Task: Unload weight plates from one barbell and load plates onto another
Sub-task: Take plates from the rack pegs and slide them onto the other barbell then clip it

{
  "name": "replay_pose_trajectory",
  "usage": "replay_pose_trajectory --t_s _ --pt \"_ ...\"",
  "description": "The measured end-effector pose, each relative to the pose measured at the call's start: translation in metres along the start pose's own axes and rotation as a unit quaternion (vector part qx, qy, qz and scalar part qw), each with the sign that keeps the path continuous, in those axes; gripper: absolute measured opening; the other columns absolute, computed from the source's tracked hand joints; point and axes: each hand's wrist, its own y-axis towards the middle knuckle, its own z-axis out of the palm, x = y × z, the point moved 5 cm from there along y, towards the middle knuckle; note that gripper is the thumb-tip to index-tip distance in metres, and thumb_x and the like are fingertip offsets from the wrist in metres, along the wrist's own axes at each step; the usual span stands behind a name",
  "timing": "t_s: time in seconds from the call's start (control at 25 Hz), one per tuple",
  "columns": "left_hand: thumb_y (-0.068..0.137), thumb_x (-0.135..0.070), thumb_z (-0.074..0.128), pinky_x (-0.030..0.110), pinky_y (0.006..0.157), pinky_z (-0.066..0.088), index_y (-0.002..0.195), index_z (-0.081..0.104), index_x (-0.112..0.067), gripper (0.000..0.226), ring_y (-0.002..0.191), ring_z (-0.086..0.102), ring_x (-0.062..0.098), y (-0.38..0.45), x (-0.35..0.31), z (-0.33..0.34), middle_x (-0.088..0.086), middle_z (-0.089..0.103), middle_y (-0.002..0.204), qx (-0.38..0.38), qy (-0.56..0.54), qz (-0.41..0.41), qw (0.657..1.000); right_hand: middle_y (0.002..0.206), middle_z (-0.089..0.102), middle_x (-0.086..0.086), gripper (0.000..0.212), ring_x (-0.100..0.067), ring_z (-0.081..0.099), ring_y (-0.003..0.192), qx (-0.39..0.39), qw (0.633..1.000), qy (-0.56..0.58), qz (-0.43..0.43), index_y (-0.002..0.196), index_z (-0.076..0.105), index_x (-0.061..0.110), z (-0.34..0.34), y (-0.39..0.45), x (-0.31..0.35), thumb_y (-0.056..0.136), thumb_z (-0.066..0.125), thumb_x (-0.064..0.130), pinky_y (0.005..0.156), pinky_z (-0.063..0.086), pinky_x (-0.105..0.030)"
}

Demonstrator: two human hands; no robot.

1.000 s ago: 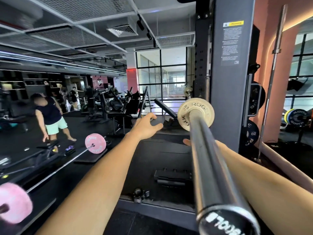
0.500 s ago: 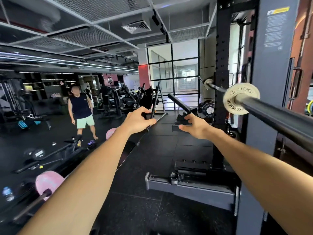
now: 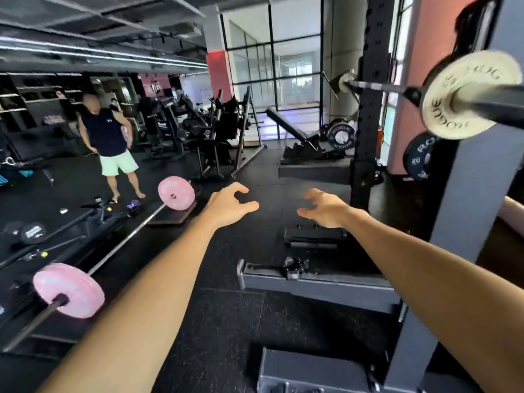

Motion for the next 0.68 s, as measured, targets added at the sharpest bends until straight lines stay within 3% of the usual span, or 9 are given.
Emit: replay_pose_trajectory --t_s 0.12,0.36,0.52,0.68 --pt "0.076 -0.056 0.069 0.036 0.090 0.046 0.117 0.054 -0.040 0.046 0.107 0.058 0.022 0.043 0.030 0.052 -0.003 0.063 0.105 0.039 0.006 -0.026 0.999 0.136 0.053 -0.011 0.057 -0.027 0.052 0.121 0.037 0.999 -0.014 0.026 0.141 0.040 0.019 0.038 0.045 -0.038 0.091 0.060 0.039 0.100 0.043 -0.036" --pt "0.084 -0.048 0.068 0.028 0.083 0.037 0.125 0.055 -0.034 0.045 0.101 0.051 0.015 0.104 0.093 0.163 0.001 0.057 0.124 0.127 0.017 -0.068 0.989 0.137 0.052 -0.012 0.054 -0.028 0.053 0.121 0.100 0.991 -0.026 0.084 0.142 0.040 0.016 0.125 0.117 -0.124 0.094 0.057 0.034 0.100 0.044 -0.037" --pt "0.087 -0.045 0.067 0.024 0.070 0.037 0.128 0.055 -0.032 0.045 0.087 0.058 0.013 0.120 0.131 0.241 0.002 0.054 0.135 0.204 0.050 -0.077 0.975 0.136 0.052 -0.010 0.048 -0.028 0.057 0.113 0.157 0.979 -0.041 0.125 0.142 0.039 0.018 0.187 0.144 -0.182 0.096 0.051 0.029 0.096 0.049 -0.043" --pt "0.082 -0.038 0.073 0.029 0.082 0.040 0.136 0.052 -0.029 0.059 0.103 0.051 0.017 0.125 0.163 0.315 0.006 0.048 0.137 0.249 0.044 -0.074 0.965 0.145 0.047 -0.010 0.051 -0.029 0.052 0.123 0.207 0.965 -0.058 0.151 0.148 0.031 0.018 0.240 0.153 -0.228 0.098 0.043 0.016 0.101 0.046 -0.039"
